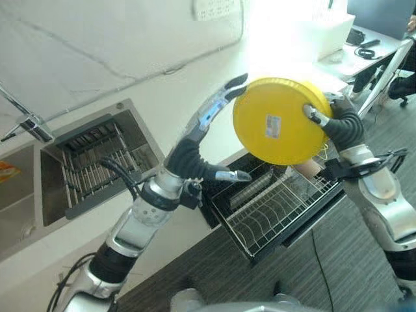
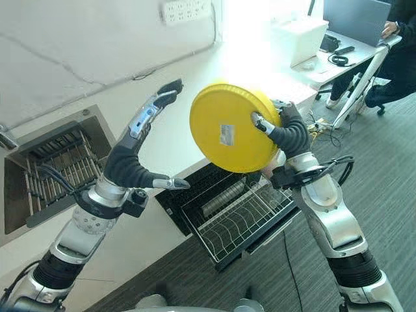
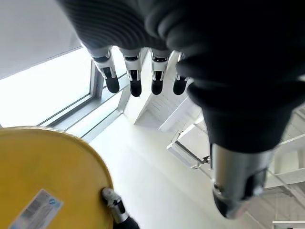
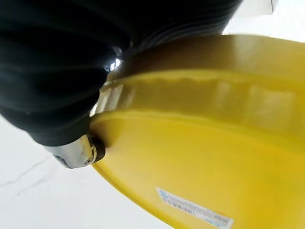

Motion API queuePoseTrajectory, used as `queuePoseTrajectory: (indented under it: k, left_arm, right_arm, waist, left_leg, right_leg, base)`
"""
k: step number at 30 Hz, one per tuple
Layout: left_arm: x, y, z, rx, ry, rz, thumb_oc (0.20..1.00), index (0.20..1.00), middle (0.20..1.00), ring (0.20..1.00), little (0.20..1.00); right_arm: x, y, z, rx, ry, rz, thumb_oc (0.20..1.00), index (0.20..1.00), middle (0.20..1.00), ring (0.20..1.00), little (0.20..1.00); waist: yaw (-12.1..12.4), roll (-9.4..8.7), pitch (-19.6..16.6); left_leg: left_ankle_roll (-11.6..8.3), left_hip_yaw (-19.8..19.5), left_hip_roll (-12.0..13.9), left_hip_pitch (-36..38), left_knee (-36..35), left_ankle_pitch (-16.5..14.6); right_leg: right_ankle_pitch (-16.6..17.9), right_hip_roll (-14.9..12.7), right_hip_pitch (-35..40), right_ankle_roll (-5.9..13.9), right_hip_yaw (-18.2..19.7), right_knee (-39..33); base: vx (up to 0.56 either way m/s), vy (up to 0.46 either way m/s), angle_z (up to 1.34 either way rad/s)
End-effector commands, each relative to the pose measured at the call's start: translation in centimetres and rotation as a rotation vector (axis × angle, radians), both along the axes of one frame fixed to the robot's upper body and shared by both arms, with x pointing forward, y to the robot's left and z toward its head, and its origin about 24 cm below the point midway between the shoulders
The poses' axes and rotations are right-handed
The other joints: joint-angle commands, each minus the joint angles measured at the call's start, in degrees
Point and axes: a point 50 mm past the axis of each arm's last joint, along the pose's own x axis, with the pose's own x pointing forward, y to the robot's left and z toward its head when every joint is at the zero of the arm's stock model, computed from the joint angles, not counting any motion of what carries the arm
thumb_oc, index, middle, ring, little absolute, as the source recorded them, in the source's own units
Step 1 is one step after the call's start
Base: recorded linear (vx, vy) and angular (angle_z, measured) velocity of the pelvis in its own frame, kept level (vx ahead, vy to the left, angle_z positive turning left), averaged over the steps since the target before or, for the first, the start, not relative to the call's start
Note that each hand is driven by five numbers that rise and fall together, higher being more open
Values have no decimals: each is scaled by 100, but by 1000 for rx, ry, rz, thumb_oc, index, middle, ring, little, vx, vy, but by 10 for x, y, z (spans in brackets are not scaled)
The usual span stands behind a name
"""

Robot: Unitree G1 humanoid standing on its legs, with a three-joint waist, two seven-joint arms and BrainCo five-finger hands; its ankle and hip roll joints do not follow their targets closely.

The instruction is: Place the dishes in the dishwasher.

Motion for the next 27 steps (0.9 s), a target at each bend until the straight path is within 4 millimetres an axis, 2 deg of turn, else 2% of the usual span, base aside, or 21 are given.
queuePoseTrajectory:
  k: [1, 3, 5, 8, 11, 13, 14, 15, 17, 19, 20, 27]
  left_arm:
    - [-4, -1, 9, 0, -37, -32, 1000, 1000, 1000, 1000, 1000]
    - [-4, -4, 7, 12, -35, -21, 1000, 1000, 1000, 1000, 1000]
    - [-4, -4, 5, 11, -5, -29, 1000, 1000, 1000, 1000, 1000]
    - [-5, -5, -5, 105, 29, -46, 1000, 1000, 1000, 1000, 1000]
    - [-9, -10, -14, 218, 49, -123, 1000, 1000, 1000, 1000, 1000]
    - [-9, -16, -17, 287, 76, -177, 1000, 1000, 1000, 1000, 1000]
    - [-5, -21, -23, 332, 143, -214, 1000, 1000, 1000, 1000, 1000]
    - [0, -22, -28, 368, 208, -241, 1000, 1000, 1000, 1000, 1000]
    - [9, -19, -45, 438, 429, -340, 1000, 1000, 1000, 1000, 1000]
    - [8, -17, -54, 457, 514, -387, 1000, 1000, 1000, 1000, 1000]
    - [8, -16, -69, 471, 634, -437, 1000, 1000, 1000, 1000, 1000]
    - [5, 0, -113, 542, 930, -410, 1000, 1000, 1000, 1000, 1000]
  right_arm:
    - [-7, 13, 37, 66, -231, 22, 200, 200, 200, 200, 200]
    - [-7, 12, 35, 65, -215, 23, 200, 200, 200, 200, 200]
    - [-7, 1, 30, 42, -197, -26, 200, 200, 200, 200, 200]
    - [-10, -13, 25, 42, -164, -66, 200, 200, 200, 200, 200]
    - [-10, -23, 20, 55, -153, -101, 200, 200, 200, 200, 200]
    - [-8, -24, 18, 56, -156, -115, 200, 200, 200, 200, 200]
    - [-4, -21, 17, 55, -164, -113, 200, 200, 200, 200, 200]
    - [-2, -19, 18, 55, -169, -110, 200, 200, 200, 200, 200]
    - [6, -22, 27, 35, -166, -129, 200, 200, 200, 200, 200]
    - [10, -22, 30, 11, -165, -146, 200, 200, 200, 200, 200]
    - [16, -18, 31, -13, -152, -145, 200, 200, 200, 200, 200]
    - [20, -20, 32, -101, -141, -141, 200, 200, 200, 200, 200]
  waist:
    - [72, -227, -199]
    - [87, -226, -247]
    - [50, -239, -325]
    - [-6, -305, -340]
    - [-62, -344, -274]
    - [-41, -359, -268]
    - [-21, -366, -243]
    - [-5, -355, -224]
    - [27, -301, -295]
    - [53, -246, -321]
    - [88, -174, -359]
    - [68, 11, -389]
  left_leg:
    - [-61, -41, 87, 342, -80, -349]
    - [12, -238, -36, 462, -227, -440]
    - [59, -145, -58, 575, -272, -598]
    - [166, -135, -131, 646, -272, -695]
    - [290, -359, -170, 606, -272, -719]
    - [299, -487, -151, 539, -272, -726]
    - [291, -533, -100, 511, -272, -722]
    - [282, -554, -26, 474, -272, -703]
    - [87, -528, 286, 433, -272, -571]
    - [-31, -484, 428, 409, -272, -465]
    - [-135, -422, 571, 406, -272, -375]
    - [-264, -261, 758, 427, -272, -197]
  right_leg:
    - [55, -365, 106, 309, -293, -4]
    - [91, -403, 36, 360, -236, -4]
    - [202, -547, -21, 489, -377, -4]
    - [312, -557, 2, 505, -358, 103]
    - [287, -637, -263, 479, 66, 714]
    - [397, -817, -325, 491, 165, 630]
    - [560, -933, -368, 542, 189, 669]
    - [509, -955, -393, 570, 222, 637]
    - [306, -752, -163, 591, 18, 24]
    - [197, -667, -143, 582, -4, -4]
    - [101, -584, -93, 538, -57, -4]
    - [41, -549, -2, 475, -183, -4]
  base:
    - [121, 194, 40]
    - [108, 226, 0]
    - [162, 325, -4]
    - [132, 169, -8]
    - [0, -23, -6]
    - [-67, -247, 3]
    - [-124, -402, 38]
    - [-121, -445, 43]
    - [-53, -439, 17]
    - [-37, -257, 3]
    - [-27, -215, -6]
    - [-14, -55, -13]
